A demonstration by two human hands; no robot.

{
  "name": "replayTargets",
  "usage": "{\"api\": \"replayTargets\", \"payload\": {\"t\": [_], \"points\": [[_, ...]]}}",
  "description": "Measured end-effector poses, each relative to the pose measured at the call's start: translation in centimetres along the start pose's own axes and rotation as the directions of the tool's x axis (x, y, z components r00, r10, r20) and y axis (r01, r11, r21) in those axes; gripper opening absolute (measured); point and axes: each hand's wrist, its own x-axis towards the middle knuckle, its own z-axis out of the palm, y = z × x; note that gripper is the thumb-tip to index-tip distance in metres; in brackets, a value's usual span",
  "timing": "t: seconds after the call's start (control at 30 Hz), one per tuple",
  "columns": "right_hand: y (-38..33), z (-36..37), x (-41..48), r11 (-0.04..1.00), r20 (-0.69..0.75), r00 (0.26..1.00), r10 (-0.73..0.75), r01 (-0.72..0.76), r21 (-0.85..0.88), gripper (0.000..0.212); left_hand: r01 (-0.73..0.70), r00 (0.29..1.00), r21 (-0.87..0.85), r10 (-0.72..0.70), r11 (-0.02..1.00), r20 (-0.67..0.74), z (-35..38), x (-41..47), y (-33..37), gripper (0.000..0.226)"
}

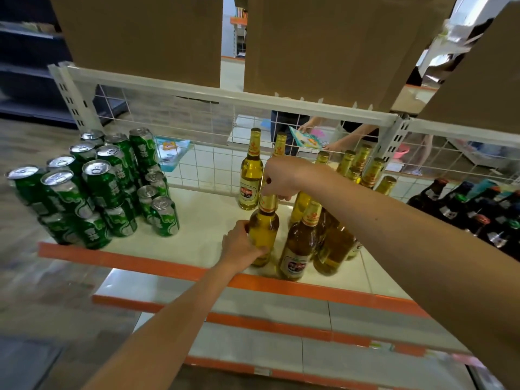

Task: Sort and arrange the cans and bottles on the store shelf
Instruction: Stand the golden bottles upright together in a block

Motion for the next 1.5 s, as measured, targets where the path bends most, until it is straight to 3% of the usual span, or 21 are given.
{"api": "replayTargets", "payload": {"t": [0.1, 0.23, 0.4, 0.5, 0.67, 0.8, 0.9, 1.17, 1.37, 1.5], "points": [[-0.3, -0.2, 1.0, 0.999, -0.009, 1.000, -0.017, 0.017, -0.029, 0.029, -0.019, 0.998, -0.051, 0.016, 0.999, -0.066, -0.9, 0.4, -0.2, 0.091], [-1.1, -0.8, 2.2, 0.992, -0.041, 0.994, -0.099, 0.095, -0.085, 0.032, -0.036, 0.999, -0.044, 0.037, 0.998, 0.031, -2.3, 1.1, -1.5, 0.082], [-1.8, -1.5, 3.6, 0.988, -0.026, 0.988, -0.155, 0.154, -0.022, 0.026, -0.028, 0.994, -0.063, 0.035, 0.998, 0.106, -3.1, 1.5, -3.4, 0.066], [-1.2, -1.3, 4.0, 0.989, -0.023, 0.989, -0.146, 0.146, 0.000, 0.028, -0.043, 0.988, -0.090, 0.056, 0.995, 0.142, -3.1, 1.9, -3.4, 0.070], [-0.1, -0.9, 4.4, 0.992, -0.050, 0.994, -0.092, 0.096, 0.080, 0.034, -0.032, 0.981, -0.132, 0.057, 0.991, 0.186, -2.4, 2.7, -3.0, 0.082], [0.2, 0.0, 5.1, 0.991, -0.078, 0.995, -0.067, 0.075, 0.110, 0.043, -0.025, 0.998, -0.124, 0.031, 0.992, 0.051, -0.3, 3.0, -3.3, 0.093], [0.8, 0.0, 5.8, 0.986, -0.110, 0.993, -0.041, 0.058, 0.155, 0.043, -0.043, 0.999, -0.148, 0.039, 0.988, -0.026, 0.2, 2.9, -2.9, 0.073], [1.3, -0.8, 9.4, 0.957, -0.209, 0.975, 0.082, -0.019, 0.289, 0.044, -0.109, 0.994, -0.159, 0.108, 0.981, -0.011, -2.4, 7.8, -2.8, 0.040], [1.1, -1.1, 13.0, 0.931, -0.255, 0.943, 0.213, -0.118, 0.345, 0.039, -0.110, 0.991, -0.224, 0.125, 0.968, 0.054, -4.5, 12.4, -2.8, 0.057], [1.2, -0.9, 14.8, 0.924, -0.249, 0.938, 0.241, -0.143, 0.354, 0.040, -0.110, 0.989, -0.236, 0.130, 0.966, 0.070, -4.5, 14.3, -2.9, 0.055]]}}
